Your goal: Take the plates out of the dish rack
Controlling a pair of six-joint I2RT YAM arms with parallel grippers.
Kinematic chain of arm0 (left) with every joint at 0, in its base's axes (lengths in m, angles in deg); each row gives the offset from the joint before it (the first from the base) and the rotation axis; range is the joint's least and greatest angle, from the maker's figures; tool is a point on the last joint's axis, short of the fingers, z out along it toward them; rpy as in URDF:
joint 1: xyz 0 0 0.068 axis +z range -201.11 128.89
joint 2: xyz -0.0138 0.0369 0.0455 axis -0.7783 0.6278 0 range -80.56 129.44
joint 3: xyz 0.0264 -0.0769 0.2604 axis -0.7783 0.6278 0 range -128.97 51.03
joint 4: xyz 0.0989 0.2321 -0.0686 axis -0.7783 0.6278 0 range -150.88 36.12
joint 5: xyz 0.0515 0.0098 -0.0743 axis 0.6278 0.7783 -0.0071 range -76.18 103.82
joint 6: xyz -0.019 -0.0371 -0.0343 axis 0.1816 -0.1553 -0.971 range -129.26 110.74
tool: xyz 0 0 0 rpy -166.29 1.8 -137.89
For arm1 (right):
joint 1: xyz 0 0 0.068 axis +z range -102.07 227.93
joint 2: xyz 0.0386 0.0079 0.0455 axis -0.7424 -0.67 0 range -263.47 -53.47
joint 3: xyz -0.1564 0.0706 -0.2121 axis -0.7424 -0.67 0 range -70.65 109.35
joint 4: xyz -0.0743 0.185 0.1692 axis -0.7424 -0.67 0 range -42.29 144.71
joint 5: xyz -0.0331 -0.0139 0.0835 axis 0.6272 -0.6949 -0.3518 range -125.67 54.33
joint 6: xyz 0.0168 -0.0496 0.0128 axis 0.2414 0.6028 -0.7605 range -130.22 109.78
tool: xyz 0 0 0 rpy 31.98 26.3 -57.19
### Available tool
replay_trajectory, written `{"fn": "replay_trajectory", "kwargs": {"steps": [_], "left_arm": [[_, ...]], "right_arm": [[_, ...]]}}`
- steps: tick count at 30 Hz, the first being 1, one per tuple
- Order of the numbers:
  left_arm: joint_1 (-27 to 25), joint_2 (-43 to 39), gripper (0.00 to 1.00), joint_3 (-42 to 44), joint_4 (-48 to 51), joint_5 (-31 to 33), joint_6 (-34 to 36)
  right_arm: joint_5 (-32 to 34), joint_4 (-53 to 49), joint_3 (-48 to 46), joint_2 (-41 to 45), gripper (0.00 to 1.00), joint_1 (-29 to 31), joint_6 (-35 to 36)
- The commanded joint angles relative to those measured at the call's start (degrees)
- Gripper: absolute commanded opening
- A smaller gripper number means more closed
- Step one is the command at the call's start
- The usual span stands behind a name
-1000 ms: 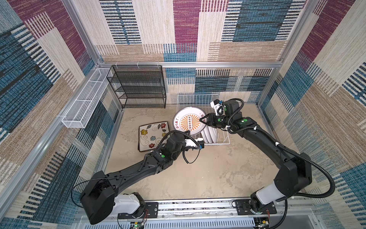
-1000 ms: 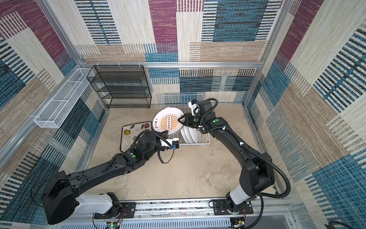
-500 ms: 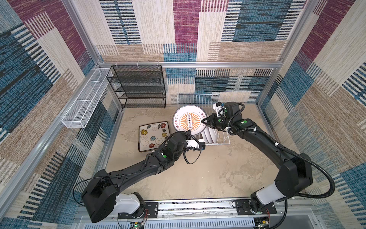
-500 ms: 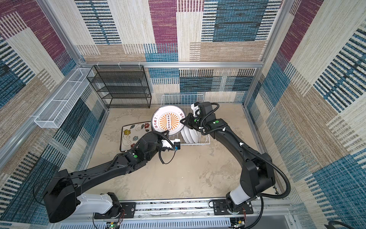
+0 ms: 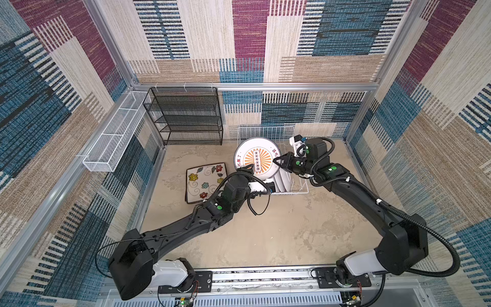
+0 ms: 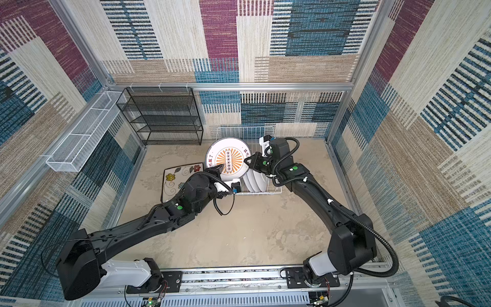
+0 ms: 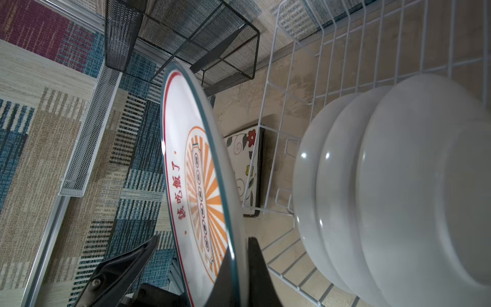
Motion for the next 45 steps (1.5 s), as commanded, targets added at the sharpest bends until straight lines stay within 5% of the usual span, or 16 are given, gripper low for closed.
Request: {"fn": "replay_trajectory", "kwargs": {"steps": [1, 12, 27, 32, 41, 45], "left_arm": [[-0.25, -2.44, 0.84, 0.09, 3.06, -2.62, -9.98], [2.97, -12.99, 0.88, -3.45, 11.84, -15.5, -46.02], [25.47, -6.94, 0.85, -5.28, 4.17, -37.58, -96.89], [27.31, -1.27, 0.84, -6.06, -0.71, -44.42, -104.16], [27.82, 9.54, 0.79, -13.49, 2.54, -54.25, -103.1], [27.79, 13.72, 0.69, -14.82, -2.21, -57.83, -107.54]], "right_arm": [[2.18, 6.54, -0.1, 1.36, 0.0, -0.72, -1.59], [1.23, 8.3, -3.39, 4.44, 0.0, -4.8, -1.25], [-2.85, 9.45, -5.07, 5.13, 0.0, -5.35, 1.47], [-6.07, 9.35, -4.09, 3.64, 0.0, -5.34, 2.59], [-11.14, 7.61, -1.41, -0.05, 0.0, -5.3, 4.02], [-12.38, 6.64, -0.51, -1.18, 0.0, -5.39, 4.54]]}}
